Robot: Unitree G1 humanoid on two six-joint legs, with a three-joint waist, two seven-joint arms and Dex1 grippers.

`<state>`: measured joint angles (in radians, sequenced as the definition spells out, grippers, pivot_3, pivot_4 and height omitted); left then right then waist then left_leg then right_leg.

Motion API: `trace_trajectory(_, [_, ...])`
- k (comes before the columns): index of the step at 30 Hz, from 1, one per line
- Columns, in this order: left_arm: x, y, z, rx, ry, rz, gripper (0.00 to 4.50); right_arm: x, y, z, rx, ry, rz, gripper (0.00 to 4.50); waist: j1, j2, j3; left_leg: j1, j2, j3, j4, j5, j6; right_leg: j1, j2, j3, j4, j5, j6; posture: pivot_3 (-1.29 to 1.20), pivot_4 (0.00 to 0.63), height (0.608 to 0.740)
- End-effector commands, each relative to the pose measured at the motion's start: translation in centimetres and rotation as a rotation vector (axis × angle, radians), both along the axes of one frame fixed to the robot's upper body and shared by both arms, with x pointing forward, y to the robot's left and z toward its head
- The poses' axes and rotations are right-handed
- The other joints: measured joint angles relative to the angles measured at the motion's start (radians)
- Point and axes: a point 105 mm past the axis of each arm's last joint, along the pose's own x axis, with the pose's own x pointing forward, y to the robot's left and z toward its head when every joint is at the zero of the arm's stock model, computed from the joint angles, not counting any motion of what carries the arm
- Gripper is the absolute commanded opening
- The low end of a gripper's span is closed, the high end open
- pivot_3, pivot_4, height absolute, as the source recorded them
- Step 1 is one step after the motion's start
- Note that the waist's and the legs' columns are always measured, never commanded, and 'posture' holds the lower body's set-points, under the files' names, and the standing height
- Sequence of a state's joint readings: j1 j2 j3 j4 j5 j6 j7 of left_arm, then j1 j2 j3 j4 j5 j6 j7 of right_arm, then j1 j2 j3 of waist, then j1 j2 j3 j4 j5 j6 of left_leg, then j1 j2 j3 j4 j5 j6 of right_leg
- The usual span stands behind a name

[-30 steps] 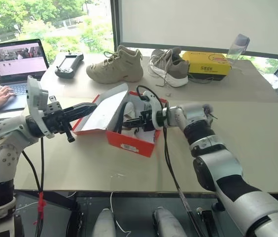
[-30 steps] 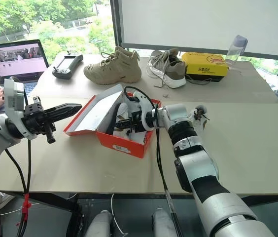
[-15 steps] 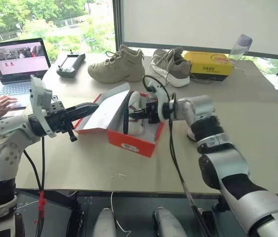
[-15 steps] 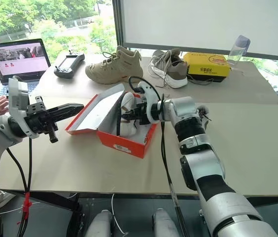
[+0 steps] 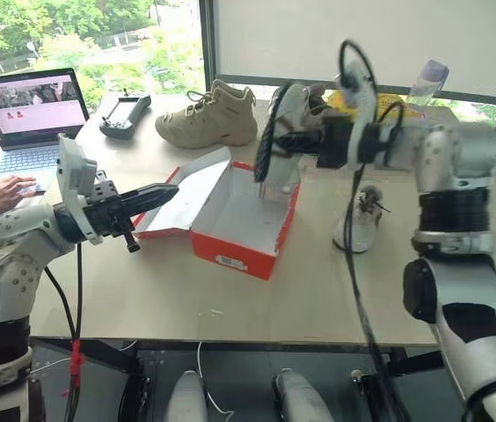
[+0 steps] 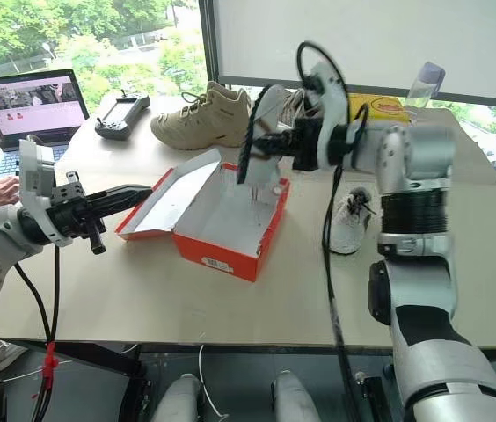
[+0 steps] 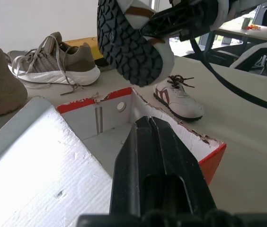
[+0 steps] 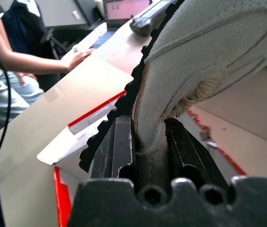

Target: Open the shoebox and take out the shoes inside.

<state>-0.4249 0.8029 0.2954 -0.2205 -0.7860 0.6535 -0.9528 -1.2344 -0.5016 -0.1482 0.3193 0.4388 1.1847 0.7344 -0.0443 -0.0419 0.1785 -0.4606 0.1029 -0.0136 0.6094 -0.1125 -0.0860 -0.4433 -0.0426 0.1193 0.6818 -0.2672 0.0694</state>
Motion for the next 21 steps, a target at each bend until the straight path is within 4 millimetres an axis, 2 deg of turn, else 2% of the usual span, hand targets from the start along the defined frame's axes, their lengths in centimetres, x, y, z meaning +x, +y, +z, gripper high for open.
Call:
trace_trajectory(1, [-0.3,0.0,0.8,0.006,-0.041,-0.005,0.00,-0.3,-3.9,3.6,-0.038,-0.151,-0.169,0.47,0.001,0.000,0.000,0.000,0.000,0.000,0.000,0.000,0.000,0.000,0.000,0.000,0.000,0.000,0.000,0.00,0.150,0.685])
trace_trajectory(4, [-0.2,0.0,0.7,0.008,-0.039,-0.005,0.00,0.4,-7.3,2.5,-0.169,-0.151,-0.320,0.47,0.005,0.000,0.000,0.000,0.000,0.000,-0.001,0.000,0.000,0.000,0.000,0.000,-0.001,0.000,0.000,0.00,0.150,0.685])
trace_trajectory(8, [-0.2,-0.1,0.4,0.011,-0.035,-0.006,0.00,0.8,-12.8,0.2,-0.424,-0.143,-0.520,0.47,0.003,0.000,0.000,0.000,0.000,0.001,-0.001,0.000,0.000,0.000,0.000,0.001,-0.003,0.000,0.000,0.00,0.150,0.685])
trace_trajectory(13, [-0.2,0.0,0.3,0.014,-0.032,-0.005,0.00,-0.4,-17.3,-2.2,-0.677,-0.105,-0.600,0.47,0.001,0.003,0.002,0.000,0.000,0.002,0.000,0.000,0.000,0.000,-0.001,0.002,-0.003,0.000,0.000,0.00,0.150,0.685])
trace_trajectory(15, [-0.2,0.0,0.2,0.020,-0.030,-0.004,0.00,-1.3,-19.4,-4.3,-0.814,-0.044,-0.627,0.47,0.000,0.003,0.002,0.000,0.000,0.002,-0.001,0.000,0.000,-0.001,0.000,0.002,-0.003,0.000,0.000,0.00,0.150,0.685])
trace_trajectory(17, [-0.3,0.0,0.2,0.021,-0.029,-0.004,0.00,-1.9,-20.3,-5.9,-0.879,0.004,-0.614,0.47,-0.001,0.003,0.002,0.000,0.000,0.002,-0.001,0.000,0.000,-0.001,0.000,0.002,-0.003,0.000,0.000,0.00,0.150,0.685])
trace_trajectory(21, [-0.3,0.1,0.1,0.023,-0.027,-0.003,0.00,-3.0,-19.4,-9.2,-0.926,0.091,-0.500,0.47,-0.013,0.004,0.003,0.001,0.000,0.003,-0.001,0.000,0.000,-0.001,0.000,0.003,-0.002,0.000,0.000,0.00,0.150,0.685])
